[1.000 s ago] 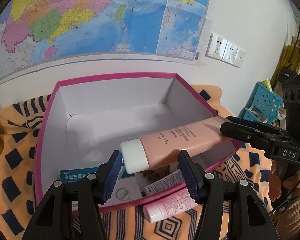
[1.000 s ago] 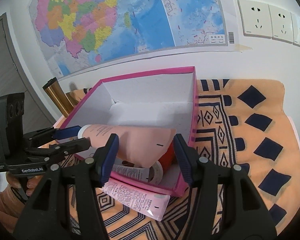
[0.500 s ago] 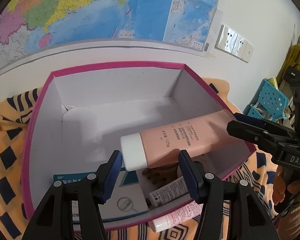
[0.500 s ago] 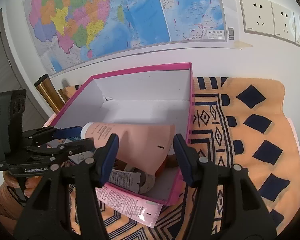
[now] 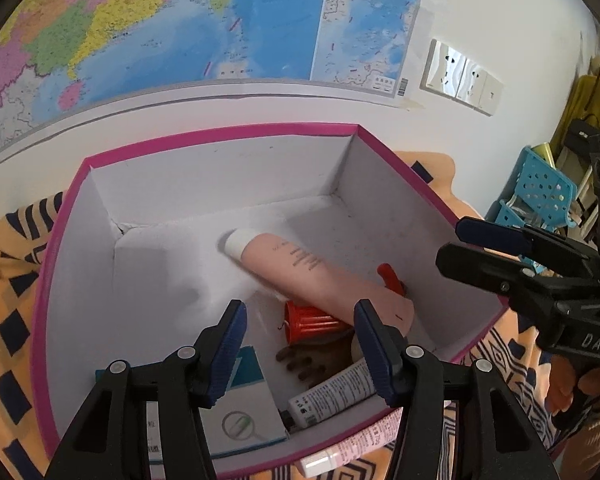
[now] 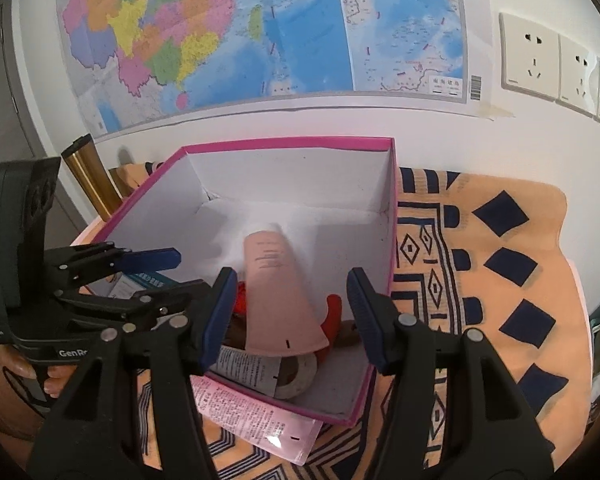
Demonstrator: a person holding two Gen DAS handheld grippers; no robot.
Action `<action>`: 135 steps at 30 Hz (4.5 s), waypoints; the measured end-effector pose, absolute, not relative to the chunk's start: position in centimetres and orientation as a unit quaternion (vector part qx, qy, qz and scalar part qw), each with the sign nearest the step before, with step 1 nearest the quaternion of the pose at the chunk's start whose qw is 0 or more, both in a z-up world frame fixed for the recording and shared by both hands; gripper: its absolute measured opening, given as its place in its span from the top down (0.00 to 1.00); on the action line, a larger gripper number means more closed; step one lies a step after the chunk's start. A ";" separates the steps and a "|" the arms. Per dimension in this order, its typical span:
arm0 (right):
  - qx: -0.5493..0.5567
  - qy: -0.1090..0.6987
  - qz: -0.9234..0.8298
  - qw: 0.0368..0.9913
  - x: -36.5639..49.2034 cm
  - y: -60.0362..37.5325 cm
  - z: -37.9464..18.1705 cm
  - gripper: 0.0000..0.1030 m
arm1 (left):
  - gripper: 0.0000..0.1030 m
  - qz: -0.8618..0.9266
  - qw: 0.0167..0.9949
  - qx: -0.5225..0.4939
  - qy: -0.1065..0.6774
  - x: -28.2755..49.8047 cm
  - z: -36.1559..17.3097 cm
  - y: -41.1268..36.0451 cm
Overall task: Organize rigid objects
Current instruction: 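Lower the pink tube into the magenta box and open the right gripper, then move the right gripper back to the small white-and-pink tube beside the box, then grasp the small white-and-pink tube with the right gripper, then lift the small tube with the right gripper toward the box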
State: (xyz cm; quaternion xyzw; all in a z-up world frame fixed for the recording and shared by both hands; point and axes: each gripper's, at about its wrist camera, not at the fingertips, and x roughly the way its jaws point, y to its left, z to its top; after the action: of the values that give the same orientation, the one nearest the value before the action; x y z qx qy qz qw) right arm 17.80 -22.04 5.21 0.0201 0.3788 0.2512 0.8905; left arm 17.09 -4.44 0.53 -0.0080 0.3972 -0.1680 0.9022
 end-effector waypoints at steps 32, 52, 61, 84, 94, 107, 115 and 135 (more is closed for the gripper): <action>0.091 0.400 0.292 0.864 8.9 -25.2 2.8 0.42 | 0.41 -0.166 0.926 0.020 0.338 5.7 1.4 -3.3; 0.110 0.457 0.272 0.840 8.1 -24.8 -2.0 0.42 | 0.42 -0.156 0.900 -0.012 0.408 6.1 -3.6 -2.7; 0.122 0.463 0.252 0.841 9.1 -25.5 -2.9 0.42 | 0.46 -0.162 0.893 -0.011 0.420 7.9 -4.3 -3.7; 0.126 0.474 0.273 0.827 10.0 -24.5 -3.7 0.42 | 0.52 -0.194 0.874 -0.025 0.445 8.9 -4.9 -4.3; 0.125 0.477 0.283 0.822 8.7 -24.5 -3.5 0.42 | 0.52 -0.197 0.871 -0.036 0.448 7.5 -4.8 -3.7; 0.113 0.478 0.284 0.824 7.4 -23.8 -3.0 0.42 | 0.52 -0.194 0.874 -0.040 0.444 5.7 -4.5 -3.5; 0.106 0.474 0.286 0.826 7.0 -23.6 -2.7 0.42 | 0.52 -0.192 0.877 -0.041 0.439 4.8 -4.2 -3.3; 0.082 0.457 0.288 0.837 5.4 -22.9 -1.1 0.42 | 0.52 -0.190 0.886 -0.048 0.419 2.9 -2.8 -2.9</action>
State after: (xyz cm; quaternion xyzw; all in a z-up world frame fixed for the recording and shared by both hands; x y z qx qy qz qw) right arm 5.39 -22.88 -1.10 0.0822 0.4571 0.2881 0.8374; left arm 2.91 -2.88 -2.78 -0.0479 0.4195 -0.1896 0.8864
